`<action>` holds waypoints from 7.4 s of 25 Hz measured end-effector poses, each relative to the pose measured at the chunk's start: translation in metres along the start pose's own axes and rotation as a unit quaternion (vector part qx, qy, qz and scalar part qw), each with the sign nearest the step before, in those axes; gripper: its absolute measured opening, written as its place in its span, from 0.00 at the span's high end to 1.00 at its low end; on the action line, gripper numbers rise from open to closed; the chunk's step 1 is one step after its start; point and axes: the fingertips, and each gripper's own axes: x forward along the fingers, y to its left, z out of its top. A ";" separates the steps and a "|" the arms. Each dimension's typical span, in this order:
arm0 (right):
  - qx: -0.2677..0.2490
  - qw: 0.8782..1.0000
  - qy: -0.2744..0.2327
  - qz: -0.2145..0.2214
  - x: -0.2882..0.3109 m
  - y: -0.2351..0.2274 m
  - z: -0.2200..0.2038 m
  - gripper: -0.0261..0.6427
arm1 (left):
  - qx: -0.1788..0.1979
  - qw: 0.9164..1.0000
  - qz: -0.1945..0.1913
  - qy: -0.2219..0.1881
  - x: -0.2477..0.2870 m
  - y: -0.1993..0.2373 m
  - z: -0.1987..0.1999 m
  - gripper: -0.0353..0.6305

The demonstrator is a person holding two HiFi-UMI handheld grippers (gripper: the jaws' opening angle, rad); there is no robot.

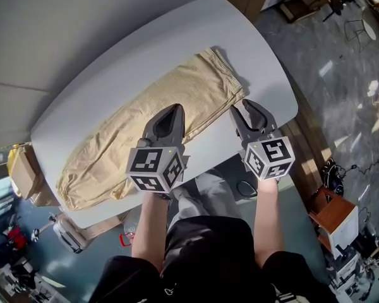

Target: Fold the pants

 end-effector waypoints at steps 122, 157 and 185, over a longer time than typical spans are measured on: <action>-0.473 0.790 0.260 0.293 0.089 0.476 -0.217 0.80 | -0.278 0.870 0.372 -0.163 -0.444 0.231 -0.176 0.94; -0.354 0.879 0.236 0.214 0.131 0.366 -0.158 0.64 | -0.255 0.903 0.319 -0.136 -0.379 0.235 -0.144 0.94; -0.404 0.843 0.179 0.307 0.199 0.489 -0.136 0.93 | -0.292 0.869 0.367 -0.157 -0.430 0.255 -0.172 0.94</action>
